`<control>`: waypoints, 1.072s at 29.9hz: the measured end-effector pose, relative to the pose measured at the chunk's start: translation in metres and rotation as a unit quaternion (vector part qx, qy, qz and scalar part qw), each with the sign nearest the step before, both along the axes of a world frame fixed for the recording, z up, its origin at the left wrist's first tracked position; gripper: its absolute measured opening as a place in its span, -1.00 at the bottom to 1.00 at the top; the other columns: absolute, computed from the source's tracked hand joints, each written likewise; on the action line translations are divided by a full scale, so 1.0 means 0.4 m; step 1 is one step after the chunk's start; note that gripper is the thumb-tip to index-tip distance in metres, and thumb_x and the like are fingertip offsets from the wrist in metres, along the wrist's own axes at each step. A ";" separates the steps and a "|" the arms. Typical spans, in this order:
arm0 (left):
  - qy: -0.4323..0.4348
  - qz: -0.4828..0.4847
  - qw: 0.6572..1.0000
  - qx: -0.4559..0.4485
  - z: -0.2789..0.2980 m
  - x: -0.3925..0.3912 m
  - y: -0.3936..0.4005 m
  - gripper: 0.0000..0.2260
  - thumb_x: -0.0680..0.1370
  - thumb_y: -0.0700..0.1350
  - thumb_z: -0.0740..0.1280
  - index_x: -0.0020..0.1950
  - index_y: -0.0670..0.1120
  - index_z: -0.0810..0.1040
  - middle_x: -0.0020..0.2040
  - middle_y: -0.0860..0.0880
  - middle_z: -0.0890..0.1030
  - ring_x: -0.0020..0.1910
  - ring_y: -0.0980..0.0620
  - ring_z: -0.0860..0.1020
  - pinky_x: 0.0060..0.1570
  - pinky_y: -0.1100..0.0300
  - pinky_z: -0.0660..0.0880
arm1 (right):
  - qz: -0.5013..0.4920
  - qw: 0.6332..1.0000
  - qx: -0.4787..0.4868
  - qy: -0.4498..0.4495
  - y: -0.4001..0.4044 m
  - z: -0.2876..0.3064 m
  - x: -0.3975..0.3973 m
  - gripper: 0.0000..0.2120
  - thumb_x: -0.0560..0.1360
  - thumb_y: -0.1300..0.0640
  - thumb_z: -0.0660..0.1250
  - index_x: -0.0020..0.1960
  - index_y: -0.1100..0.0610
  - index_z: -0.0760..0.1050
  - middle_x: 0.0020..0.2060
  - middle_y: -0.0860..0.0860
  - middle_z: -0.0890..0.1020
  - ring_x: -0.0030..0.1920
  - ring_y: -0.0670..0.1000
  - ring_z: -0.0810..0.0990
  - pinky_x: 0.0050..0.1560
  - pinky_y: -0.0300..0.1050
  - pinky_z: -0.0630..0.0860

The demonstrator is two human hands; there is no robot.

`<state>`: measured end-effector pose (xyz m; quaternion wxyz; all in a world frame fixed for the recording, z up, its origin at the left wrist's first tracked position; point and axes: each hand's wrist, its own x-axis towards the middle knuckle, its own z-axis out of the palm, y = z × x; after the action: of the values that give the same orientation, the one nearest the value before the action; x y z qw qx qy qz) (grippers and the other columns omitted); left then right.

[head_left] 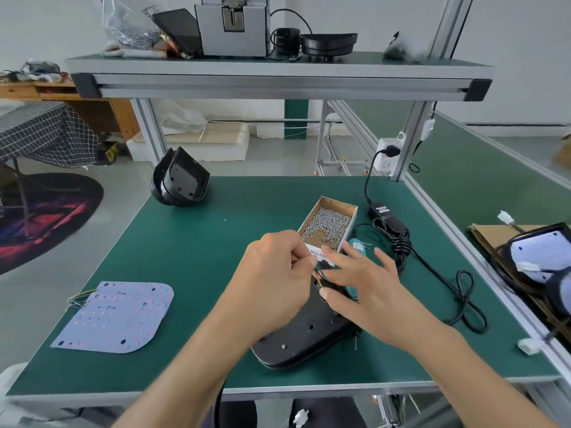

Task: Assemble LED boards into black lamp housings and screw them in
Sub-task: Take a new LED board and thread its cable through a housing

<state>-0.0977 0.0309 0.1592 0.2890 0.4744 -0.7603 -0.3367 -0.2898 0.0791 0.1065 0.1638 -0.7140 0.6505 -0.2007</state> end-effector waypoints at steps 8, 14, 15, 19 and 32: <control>0.026 -0.010 0.999 -0.026 0.040 0.004 0.002 -0.79 0.62 -0.13 0.36 -0.22 0.03 0.54 -0.41 0.13 0.55 -0.50 0.12 0.38 -0.52 0.23 0.40 | -0.003 0.979 -0.015 -0.203 -0.014 0.035 0.045 -0.74 0.64 0.05 0.40 -0.08 -0.32 0.68 0.45 -0.48 0.39 0.59 -0.35 0.09 0.64 0.24 -0.18; 0.034 0.021 0.999 -0.012 0.036 0.008 0.003 -0.77 0.63 -0.14 0.37 -0.24 -0.03 0.54 -0.48 0.20 0.50 -0.54 0.15 0.36 -0.56 0.40 0.25 | -0.067 0.992 -0.008 -0.105 -0.023 0.036 0.059 -0.84 0.63 -0.06 0.38 0.07 -0.32 0.69 0.45 -0.49 0.26 0.64 -0.24 0.02 0.61 0.22 -0.30; 0.033 0.024 0.999 -0.010 0.036 0.010 0.004 -0.77 0.63 -0.14 0.37 -0.24 -0.04 0.55 -0.49 0.20 0.50 -0.54 0.15 0.36 -0.57 0.40 0.25 | -0.068 0.993 -0.006 -0.100 -0.023 0.037 0.060 -0.84 0.62 -0.07 0.39 0.08 -0.35 0.68 0.42 -0.51 0.23 0.65 -0.24 0.00 0.60 0.22 -0.31; 0.025 0.027 0.999 -0.016 0.038 0.016 0.005 -0.78 0.62 -0.13 0.38 -0.24 -0.05 0.56 -0.48 0.17 0.50 -0.55 0.14 0.35 -0.56 0.38 0.25 | -0.065 0.992 -0.003 -0.107 -0.022 0.034 0.057 -0.83 0.61 -0.07 0.40 0.09 -0.36 0.67 0.41 -0.51 0.21 0.65 -0.21 -0.02 0.60 0.23 -0.33; 0.022 0.030 0.999 -0.009 0.016 0.004 0.021 -0.79 0.61 -0.10 0.38 -0.23 -0.01 0.56 -0.45 0.10 0.54 -0.50 0.11 0.38 -0.49 0.28 0.35 | -0.050 0.993 -0.013 -0.107 -0.012 0.009 0.047 -0.48 0.64 -0.07 0.39 -0.06 -0.77 0.37 0.39 -0.60 0.13 0.65 -0.18 0.07 0.60 0.18 -0.21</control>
<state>-0.0962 0.0392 0.1657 0.3200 0.4865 -0.7424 -0.3314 -0.2709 0.0745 0.1103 0.2127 -0.6573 0.6612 -0.2924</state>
